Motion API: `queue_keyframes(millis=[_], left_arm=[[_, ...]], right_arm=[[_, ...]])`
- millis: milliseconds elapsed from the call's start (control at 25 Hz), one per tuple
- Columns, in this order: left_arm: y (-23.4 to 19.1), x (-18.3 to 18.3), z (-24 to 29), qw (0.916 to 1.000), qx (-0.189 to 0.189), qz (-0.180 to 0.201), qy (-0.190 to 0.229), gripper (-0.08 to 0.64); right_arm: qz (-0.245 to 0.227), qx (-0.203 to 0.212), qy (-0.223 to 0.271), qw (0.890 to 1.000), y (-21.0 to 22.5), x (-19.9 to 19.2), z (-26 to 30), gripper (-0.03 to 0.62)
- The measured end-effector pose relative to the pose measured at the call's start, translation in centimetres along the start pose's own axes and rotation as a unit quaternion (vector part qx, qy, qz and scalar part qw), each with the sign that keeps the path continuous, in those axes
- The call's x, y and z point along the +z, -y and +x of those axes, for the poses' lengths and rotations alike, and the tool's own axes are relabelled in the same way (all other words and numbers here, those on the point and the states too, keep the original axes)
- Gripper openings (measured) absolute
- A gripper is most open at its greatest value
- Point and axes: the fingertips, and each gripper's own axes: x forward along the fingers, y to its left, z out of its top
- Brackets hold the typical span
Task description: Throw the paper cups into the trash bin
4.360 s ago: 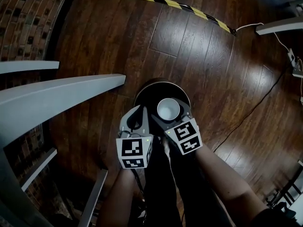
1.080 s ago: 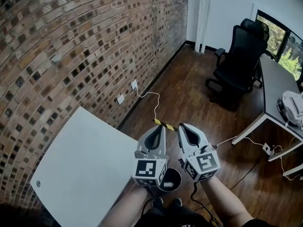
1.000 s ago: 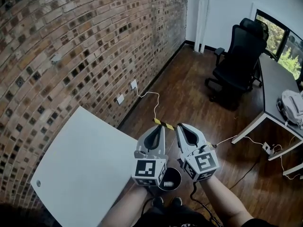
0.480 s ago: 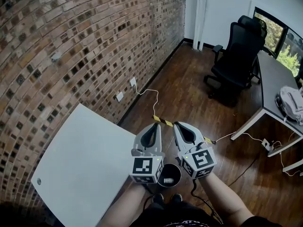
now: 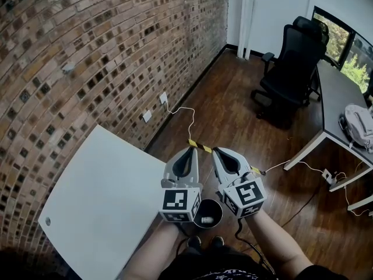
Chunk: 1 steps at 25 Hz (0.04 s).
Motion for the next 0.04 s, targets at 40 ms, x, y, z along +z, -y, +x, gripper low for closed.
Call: queue_keyframes(millis=[40], left_arm=[[-0.01,0.00,0.01,1.0000,0.000,0.000,0.000,0.005]], right_arm=[[0.000,0.002,-0.001,1.000,-0.08,-0.05,0.00,0.007]])
